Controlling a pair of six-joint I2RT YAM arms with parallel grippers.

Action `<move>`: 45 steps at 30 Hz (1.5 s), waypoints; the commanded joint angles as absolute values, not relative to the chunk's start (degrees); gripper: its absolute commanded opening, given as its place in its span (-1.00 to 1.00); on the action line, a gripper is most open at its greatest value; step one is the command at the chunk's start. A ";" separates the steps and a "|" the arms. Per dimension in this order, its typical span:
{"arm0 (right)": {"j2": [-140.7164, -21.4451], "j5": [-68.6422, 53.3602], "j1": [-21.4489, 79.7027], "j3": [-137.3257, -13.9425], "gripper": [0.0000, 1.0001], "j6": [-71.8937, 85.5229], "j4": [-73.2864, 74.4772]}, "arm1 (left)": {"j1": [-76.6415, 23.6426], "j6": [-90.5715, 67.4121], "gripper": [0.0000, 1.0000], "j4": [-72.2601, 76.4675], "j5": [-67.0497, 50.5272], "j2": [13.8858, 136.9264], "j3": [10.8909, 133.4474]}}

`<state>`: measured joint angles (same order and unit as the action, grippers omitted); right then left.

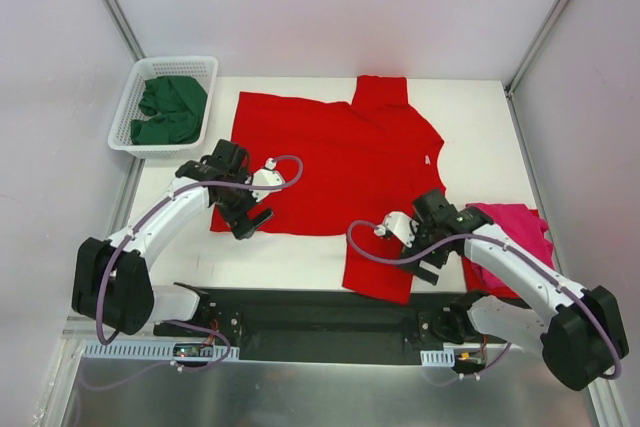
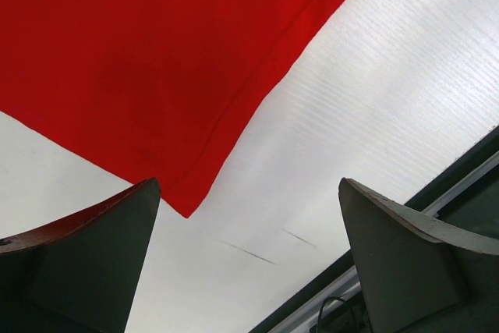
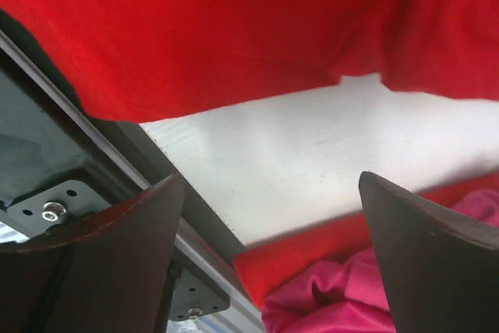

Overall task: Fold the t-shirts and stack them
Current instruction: Flatten out the tshirt, then grap the side of the flattened tshirt closest away from the robot with both arms

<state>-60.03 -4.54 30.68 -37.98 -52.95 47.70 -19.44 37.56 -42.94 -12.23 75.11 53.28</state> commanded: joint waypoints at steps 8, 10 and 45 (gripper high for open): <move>-59.85 -9.40 42.62 -36.30 0.91 -56.51 43.85 | -19.51 36.83 0.99 -38.94 -10.64 75.93 52.21; -60.64 -9.75 44.03 -36.56 0.91 -57.39 44.12 | -19.51 36.74 0.99 -38.85 -10.20 76.38 52.21; -80.85 -11.25 62.49 -37.17 0.53 -62.75 39.81 | -19.51 37.18 0.99 -38.50 -5.45 78.05 52.56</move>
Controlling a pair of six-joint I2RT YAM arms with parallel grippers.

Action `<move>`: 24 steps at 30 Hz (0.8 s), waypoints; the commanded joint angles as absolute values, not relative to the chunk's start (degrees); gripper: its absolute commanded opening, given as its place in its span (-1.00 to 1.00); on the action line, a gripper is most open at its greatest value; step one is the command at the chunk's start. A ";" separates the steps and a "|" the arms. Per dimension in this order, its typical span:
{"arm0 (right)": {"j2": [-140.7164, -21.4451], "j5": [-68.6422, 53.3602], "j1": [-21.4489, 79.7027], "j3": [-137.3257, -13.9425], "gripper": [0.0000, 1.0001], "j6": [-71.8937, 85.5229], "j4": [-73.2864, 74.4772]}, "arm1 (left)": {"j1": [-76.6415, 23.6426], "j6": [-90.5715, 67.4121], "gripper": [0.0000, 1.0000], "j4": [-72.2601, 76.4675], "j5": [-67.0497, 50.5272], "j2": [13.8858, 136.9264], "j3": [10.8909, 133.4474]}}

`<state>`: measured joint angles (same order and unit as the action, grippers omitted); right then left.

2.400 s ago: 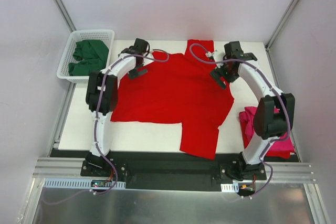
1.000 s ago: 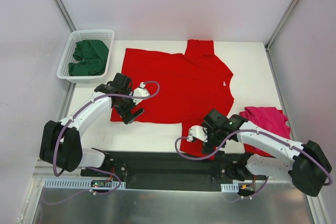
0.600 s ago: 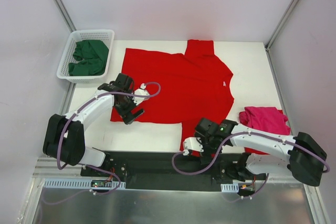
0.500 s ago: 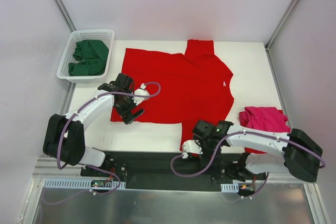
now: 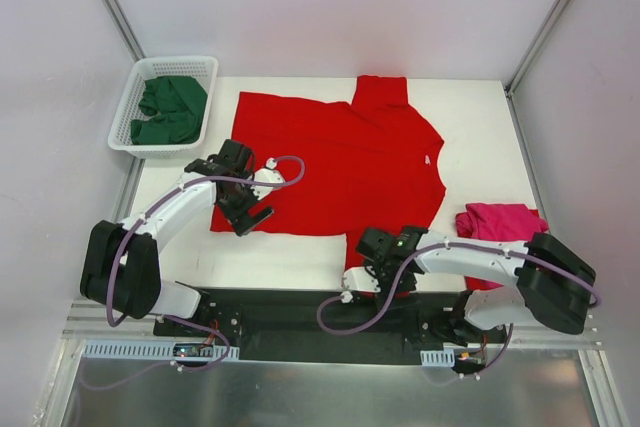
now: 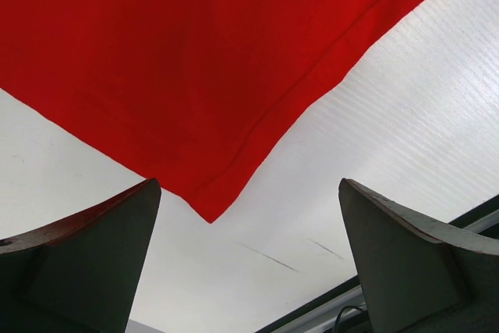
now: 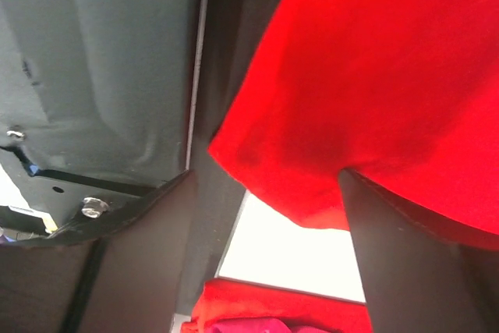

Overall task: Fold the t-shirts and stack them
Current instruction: Grap the side of the flattened tshirt closest away from the robot with both arms

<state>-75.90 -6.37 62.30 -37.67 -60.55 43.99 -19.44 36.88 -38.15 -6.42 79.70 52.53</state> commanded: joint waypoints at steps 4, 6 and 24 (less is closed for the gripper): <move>-82.35 -11.69 62.58 -38.05 0.10 -63.02 39.90 | -19.51 37.18 0.99 -38.58 -5.45 78.57 53.17; -82.62 -11.95 62.49 -38.23 -0.07 -63.28 40.25 | -19.51 37.00 0.99 -38.50 -5.27 78.57 53.26; -76.65 -15.56 62.49 -44.12 -0.98 -62.67 49.39 | -19.51 37.00 0.99 -38.50 -4.92 79.19 53.70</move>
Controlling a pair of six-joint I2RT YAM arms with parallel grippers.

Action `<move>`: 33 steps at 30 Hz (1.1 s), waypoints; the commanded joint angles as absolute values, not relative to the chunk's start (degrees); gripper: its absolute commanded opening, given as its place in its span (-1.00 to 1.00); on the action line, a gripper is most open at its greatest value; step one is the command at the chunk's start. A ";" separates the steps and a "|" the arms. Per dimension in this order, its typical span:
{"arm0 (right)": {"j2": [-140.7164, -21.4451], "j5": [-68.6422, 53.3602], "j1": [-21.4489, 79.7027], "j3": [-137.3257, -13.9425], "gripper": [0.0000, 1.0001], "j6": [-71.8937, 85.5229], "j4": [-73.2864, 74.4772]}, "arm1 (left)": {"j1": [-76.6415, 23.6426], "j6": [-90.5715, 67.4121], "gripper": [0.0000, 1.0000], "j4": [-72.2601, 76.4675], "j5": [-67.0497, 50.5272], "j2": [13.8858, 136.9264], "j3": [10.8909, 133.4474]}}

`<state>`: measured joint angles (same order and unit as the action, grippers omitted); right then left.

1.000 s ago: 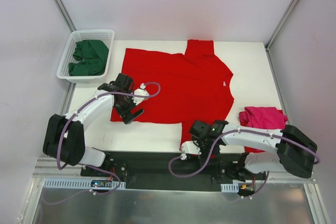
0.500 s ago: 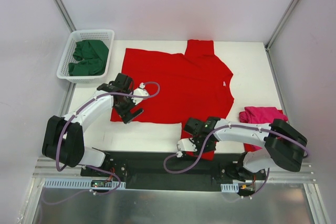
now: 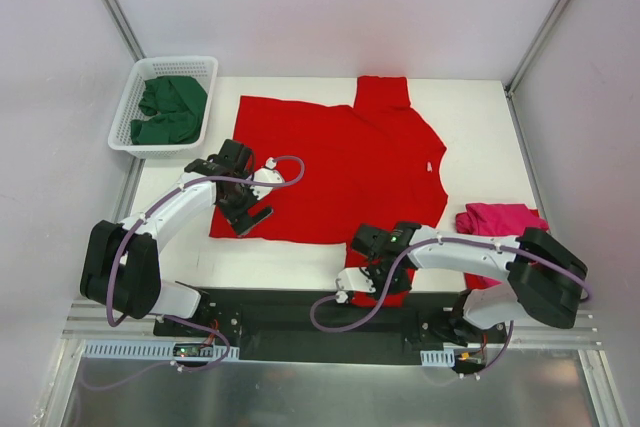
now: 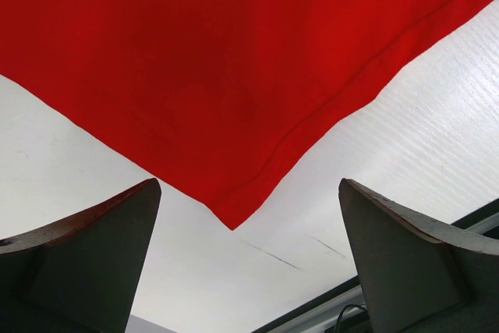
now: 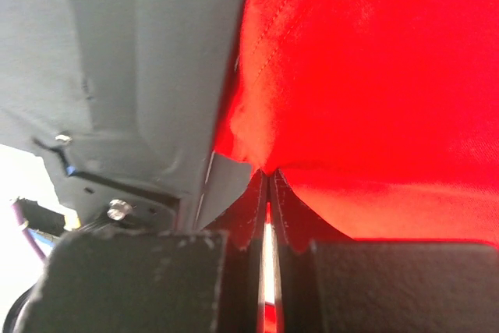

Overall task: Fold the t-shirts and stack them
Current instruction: Grap the side of the flattened tshirt closest away from the robot with both arms

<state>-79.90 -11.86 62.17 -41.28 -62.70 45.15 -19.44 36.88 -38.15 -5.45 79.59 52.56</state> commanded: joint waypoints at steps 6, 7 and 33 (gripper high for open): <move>-74.27 -13.80 62.49 -45.88 -0.98 -61.96 51.06 | -19.51 36.91 0.98 -38.50 -5.01 79.45 54.14; -74.01 -13.45 62.40 -46.05 -0.98 -61.96 51.06 | -19.51 36.91 0.99 -38.50 -5.01 79.45 54.14; -65.57 -4.93 53.09 -54.49 -0.98 -62.40 51.77 | -19.51 37.00 0.99 -38.58 -5.80 80.51 54.32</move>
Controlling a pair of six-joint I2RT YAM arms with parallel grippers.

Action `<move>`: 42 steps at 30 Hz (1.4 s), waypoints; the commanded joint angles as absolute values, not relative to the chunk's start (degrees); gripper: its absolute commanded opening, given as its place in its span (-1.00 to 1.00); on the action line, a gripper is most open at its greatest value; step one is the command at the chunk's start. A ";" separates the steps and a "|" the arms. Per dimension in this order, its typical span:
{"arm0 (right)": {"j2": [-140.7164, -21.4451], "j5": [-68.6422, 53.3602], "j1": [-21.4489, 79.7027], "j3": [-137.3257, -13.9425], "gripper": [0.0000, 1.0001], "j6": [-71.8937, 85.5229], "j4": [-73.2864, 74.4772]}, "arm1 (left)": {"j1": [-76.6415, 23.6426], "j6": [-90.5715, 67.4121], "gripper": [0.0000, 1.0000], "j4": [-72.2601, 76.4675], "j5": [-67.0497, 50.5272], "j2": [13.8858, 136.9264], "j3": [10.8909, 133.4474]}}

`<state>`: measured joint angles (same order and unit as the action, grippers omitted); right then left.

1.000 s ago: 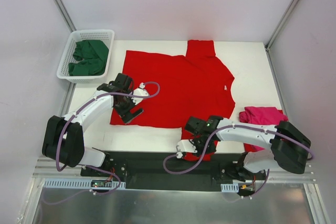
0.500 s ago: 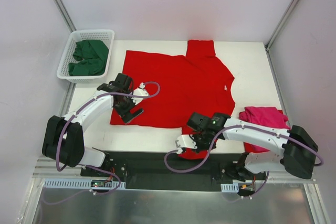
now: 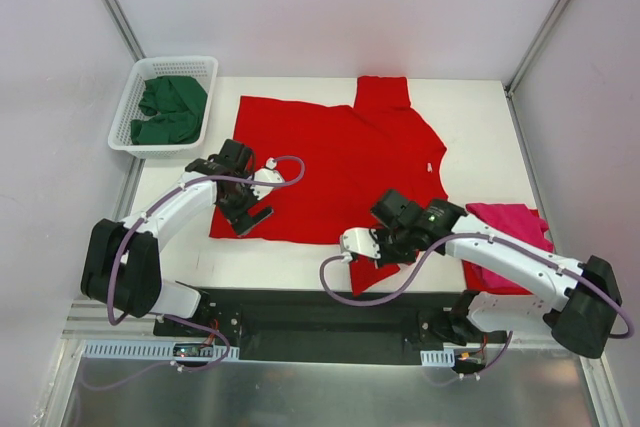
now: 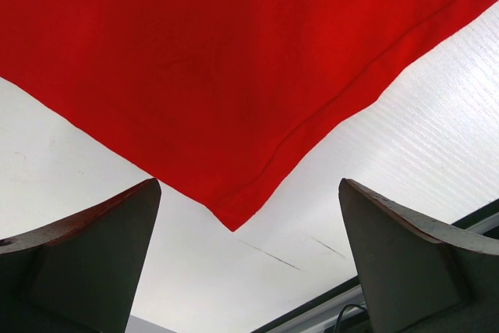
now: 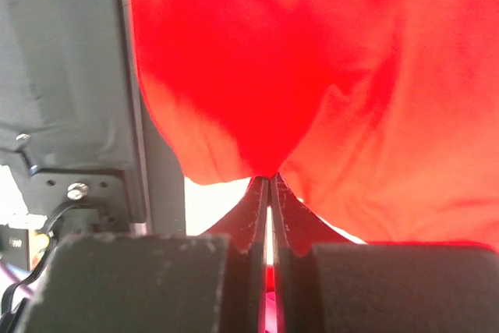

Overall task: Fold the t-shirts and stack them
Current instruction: Grap the side of the flattened tshirt closest away from the robot with both arms

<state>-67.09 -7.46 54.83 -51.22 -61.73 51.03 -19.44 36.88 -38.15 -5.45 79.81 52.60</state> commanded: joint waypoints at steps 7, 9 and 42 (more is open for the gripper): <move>-66.18 -2.99 49.31 -58.79 -0.98 -63.81 50.80 | -19.69 36.91 0.99 -38.58 -5.98 80.77 54.14; -66.71 -3.16 47.99 -59.94 -0.98 -63.98 50.63 | -19.86 37.26 0.98 -38.58 -5.72 81.12 53.44; -78.31 -0.44 40.70 -70.66 -0.98 -68.64 43.77 | -21.45 43.60 0.99 -39.64 2.99 76.82 44.65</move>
<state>-77.95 -1.08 42.28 -67.37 -66.81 45.10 -20.69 43.70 -38.41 3.64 78.24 45.25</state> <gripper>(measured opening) 0.016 0.993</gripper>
